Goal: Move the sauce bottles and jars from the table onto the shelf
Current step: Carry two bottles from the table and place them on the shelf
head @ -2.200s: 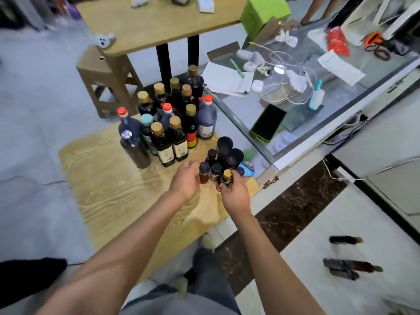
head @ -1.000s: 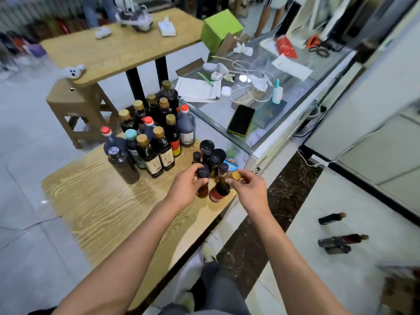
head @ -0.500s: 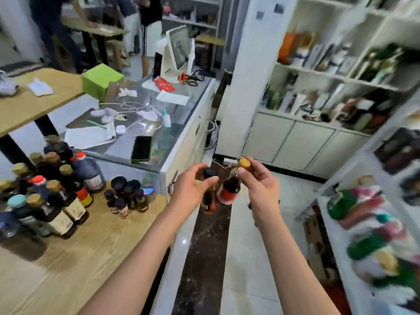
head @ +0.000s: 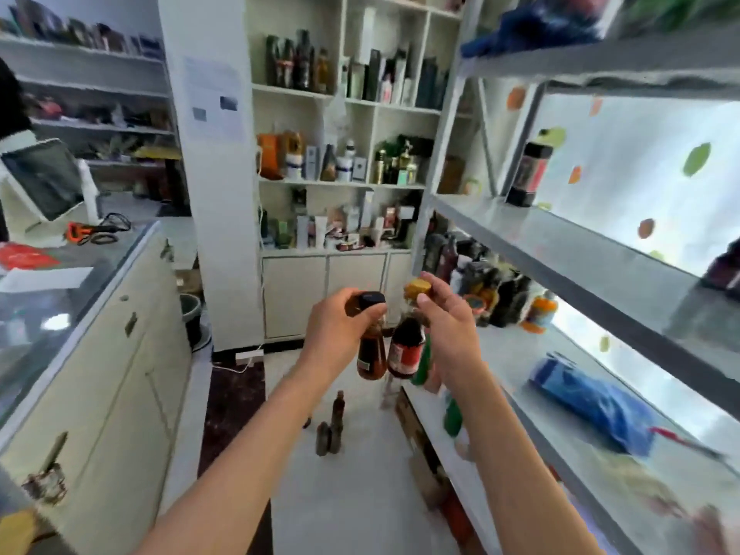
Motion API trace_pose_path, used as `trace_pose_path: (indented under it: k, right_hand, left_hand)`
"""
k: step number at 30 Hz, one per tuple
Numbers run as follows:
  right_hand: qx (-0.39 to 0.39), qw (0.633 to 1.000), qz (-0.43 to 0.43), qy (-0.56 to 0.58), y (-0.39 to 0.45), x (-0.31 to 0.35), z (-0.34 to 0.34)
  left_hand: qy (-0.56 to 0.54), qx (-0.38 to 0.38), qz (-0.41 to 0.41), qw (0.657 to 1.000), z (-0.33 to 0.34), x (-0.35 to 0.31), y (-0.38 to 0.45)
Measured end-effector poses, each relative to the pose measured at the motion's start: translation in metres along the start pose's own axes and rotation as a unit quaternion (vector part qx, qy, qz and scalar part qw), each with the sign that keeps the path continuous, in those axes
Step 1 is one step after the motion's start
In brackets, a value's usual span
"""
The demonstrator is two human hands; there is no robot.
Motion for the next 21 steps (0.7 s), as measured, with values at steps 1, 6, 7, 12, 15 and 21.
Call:
trace_pose_path:
  k: [1,6,7,12,15,21]
  right_hand:
    - [-0.017,1.000,-0.009,0.013,0.008,0.009,-0.034]
    - [-0.081,0.995,-0.051,0.025,0.041,0.047,-0.170]
    - [-0.088,0.994,-0.057,0.019,0.044,0.055,-0.190]
    - [-0.128,0.989,-0.079,0.004,0.057,0.084,-0.273]
    - [-0.162,0.981,-0.104,-0.010,0.068,0.095,-0.318]
    - [-0.241,0.960,-0.133,-0.048,0.088,0.103,-0.400]
  left_hand:
    - [-0.003,0.019,0.014,1.000,0.035,-0.018,0.006]
    - [-0.041,0.089,0.076,0.992,0.166,-0.097,0.028]
    - [-0.051,0.099,0.087,0.990,0.186,-0.111,0.032]
    - [-0.051,0.141,0.151,0.977,0.273,-0.180,0.043]
    - [-0.063,0.181,0.181,0.965,0.325,-0.211,0.047]
    - [-0.137,0.261,0.195,0.936,0.423,-0.239,0.063]
Point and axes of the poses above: each hand's wrist, its own y-axis towards the middle knuckle, its own z-axis out of the palm, x = y × z, the point moved 10 cm from there along y, towards the middle knuckle, and after that the axes turned 3 degrees about -y, right-handed, at the moved point
